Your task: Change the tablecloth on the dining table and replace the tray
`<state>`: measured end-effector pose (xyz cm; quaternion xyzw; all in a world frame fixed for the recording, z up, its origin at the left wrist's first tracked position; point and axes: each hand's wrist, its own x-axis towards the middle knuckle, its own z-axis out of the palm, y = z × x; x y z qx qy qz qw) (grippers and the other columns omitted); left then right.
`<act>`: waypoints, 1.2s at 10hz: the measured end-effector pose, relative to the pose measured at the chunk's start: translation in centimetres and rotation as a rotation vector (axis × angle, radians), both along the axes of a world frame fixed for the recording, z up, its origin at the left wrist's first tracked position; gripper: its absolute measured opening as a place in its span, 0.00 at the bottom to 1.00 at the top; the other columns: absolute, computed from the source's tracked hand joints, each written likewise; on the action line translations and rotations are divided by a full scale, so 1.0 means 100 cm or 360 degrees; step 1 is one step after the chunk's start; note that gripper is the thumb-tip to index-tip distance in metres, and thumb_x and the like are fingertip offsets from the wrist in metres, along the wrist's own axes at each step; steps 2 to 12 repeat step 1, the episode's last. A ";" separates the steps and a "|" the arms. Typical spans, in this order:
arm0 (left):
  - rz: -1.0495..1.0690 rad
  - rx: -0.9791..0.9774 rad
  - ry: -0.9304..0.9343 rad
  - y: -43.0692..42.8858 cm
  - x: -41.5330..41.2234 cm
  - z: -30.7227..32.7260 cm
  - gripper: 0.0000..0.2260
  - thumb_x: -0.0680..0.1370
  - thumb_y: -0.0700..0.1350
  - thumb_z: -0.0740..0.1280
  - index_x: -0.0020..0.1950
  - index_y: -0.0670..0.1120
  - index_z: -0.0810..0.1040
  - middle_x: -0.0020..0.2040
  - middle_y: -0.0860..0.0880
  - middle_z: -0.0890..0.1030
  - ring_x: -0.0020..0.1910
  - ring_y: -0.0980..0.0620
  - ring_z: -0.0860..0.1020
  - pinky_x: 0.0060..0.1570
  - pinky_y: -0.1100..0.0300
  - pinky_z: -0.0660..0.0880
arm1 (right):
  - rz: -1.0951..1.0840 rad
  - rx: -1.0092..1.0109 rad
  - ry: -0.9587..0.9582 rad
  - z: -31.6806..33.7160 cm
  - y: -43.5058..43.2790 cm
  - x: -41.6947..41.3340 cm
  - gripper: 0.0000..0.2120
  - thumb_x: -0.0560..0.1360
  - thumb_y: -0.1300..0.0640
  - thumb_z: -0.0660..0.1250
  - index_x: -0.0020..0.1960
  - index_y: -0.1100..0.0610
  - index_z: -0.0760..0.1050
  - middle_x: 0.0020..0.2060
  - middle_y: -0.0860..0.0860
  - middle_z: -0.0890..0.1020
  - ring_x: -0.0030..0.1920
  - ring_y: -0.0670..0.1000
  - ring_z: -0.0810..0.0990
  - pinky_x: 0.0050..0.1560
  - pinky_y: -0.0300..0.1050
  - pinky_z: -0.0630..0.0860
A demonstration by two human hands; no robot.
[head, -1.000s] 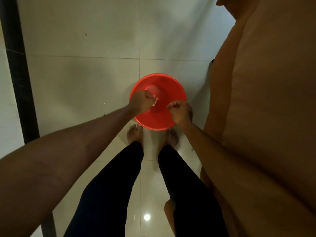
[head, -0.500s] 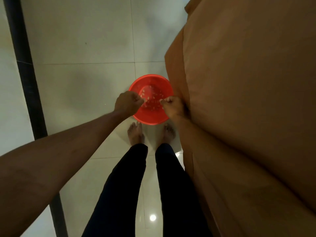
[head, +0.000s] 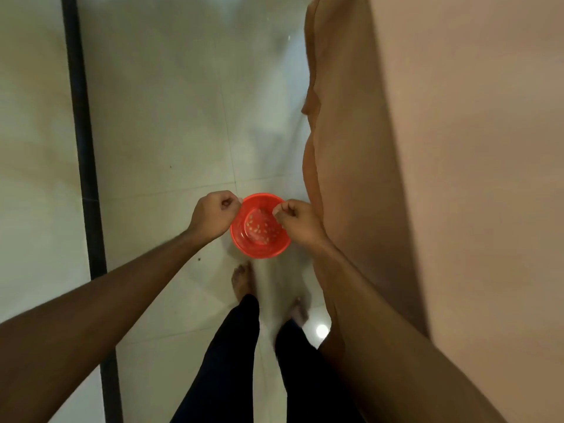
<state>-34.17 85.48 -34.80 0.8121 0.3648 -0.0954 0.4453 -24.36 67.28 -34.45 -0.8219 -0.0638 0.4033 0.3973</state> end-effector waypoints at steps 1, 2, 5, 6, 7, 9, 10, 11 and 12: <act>0.0055 0.0033 -0.0185 -0.014 0.012 0.047 0.10 0.80 0.48 0.67 0.45 0.45 0.83 0.44 0.51 0.85 0.45 0.53 0.81 0.41 0.66 0.71 | 0.0004 0.0109 -0.0374 0.069 -0.012 0.003 0.04 0.77 0.53 0.68 0.48 0.50 0.82 0.39 0.44 0.83 0.41 0.46 0.81 0.47 0.43 0.78; 0.0055 0.0033 -0.0185 -0.014 0.012 0.047 0.10 0.80 0.48 0.67 0.45 0.45 0.83 0.44 0.51 0.85 0.45 0.53 0.81 0.41 0.66 0.71 | 0.0004 0.0109 -0.0374 0.069 -0.012 0.003 0.04 0.77 0.53 0.68 0.48 0.50 0.82 0.39 0.44 0.83 0.41 0.46 0.81 0.47 0.43 0.78; 0.0055 0.0033 -0.0185 -0.014 0.012 0.047 0.10 0.80 0.48 0.67 0.45 0.45 0.83 0.44 0.51 0.85 0.45 0.53 0.81 0.41 0.66 0.71 | 0.0004 0.0109 -0.0374 0.069 -0.012 0.003 0.04 0.77 0.53 0.68 0.48 0.50 0.82 0.39 0.44 0.83 0.41 0.46 0.81 0.47 0.43 0.78; 0.0055 0.0033 -0.0185 -0.014 0.012 0.047 0.10 0.80 0.48 0.67 0.45 0.45 0.83 0.44 0.51 0.85 0.45 0.53 0.81 0.41 0.66 0.71 | 0.0004 0.0109 -0.0374 0.069 -0.012 0.003 0.04 0.77 0.53 0.68 0.48 0.50 0.82 0.39 0.44 0.83 0.41 0.46 0.81 0.47 0.43 0.78; 0.0055 0.0033 -0.0185 -0.014 0.012 0.047 0.10 0.80 0.48 0.67 0.45 0.45 0.83 0.44 0.51 0.85 0.45 0.53 0.81 0.41 0.66 0.71 | 0.0004 0.0109 -0.0374 0.069 -0.012 0.003 0.04 0.77 0.53 0.68 0.48 0.50 0.82 0.39 0.44 0.83 0.41 0.46 0.81 0.47 0.43 0.78; 0.0055 0.0033 -0.0185 -0.014 0.012 0.047 0.10 0.80 0.48 0.67 0.45 0.45 0.83 0.44 0.51 0.85 0.45 0.53 0.81 0.41 0.66 0.71 | 0.0004 0.0109 -0.0374 0.069 -0.012 0.003 0.04 0.77 0.53 0.68 0.48 0.50 0.82 0.39 0.44 0.83 0.41 0.46 0.81 0.47 0.43 0.78; 0.0055 0.0033 -0.0185 -0.014 0.012 0.047 0.10 0.80 0.48 0.67 0.45 0.45 0.83 0.44 0.51 0.85 0.45 0.53 0.81 0.41 0.66 0.71 | 0.0004 0.0109 -0.0374 0.069 -0.012 0.003 0.04 0.77 0.53 0.68 0.48 0.50 0.82 0.39 0.44 0.83 0.41 0.46 0.81 0.47 0.43 0.78; 0.0055 0.0033 -0.0185 -0.014 0.012 0.047 0.10 0.80 0.48 0.67 0.45 0.45 0.83 0.44 0.51 0.85 0.45 0.53 0.81 0.41 0.66 0.71 | 0.0004 0.0109 -0.0374 0.069 -0.012 0.003 0.04 0.77 0.53 0.68 0.48 0.50 0.82 0.39 0.44 0.83 0.41 0.46 0.81 0.47 0.43 0.78; 0.0055 0.0033 -0.0185 -0.014 0.012 0.047 0.10 0.80 0.48 0.67 0.45 0.45 0.83 0.44 0.51 0.85 0.45 0.53 0.81 0.41 0.66 0.71 | 0.0004 0.0109 -0.0374 0.069 -0.012 0.003 0.04 0.77 0.53 0.68 0.48 0.50 0.82 0.39 0.44 0.83 0.41 0.46 0.81 0.47 0.43 0.78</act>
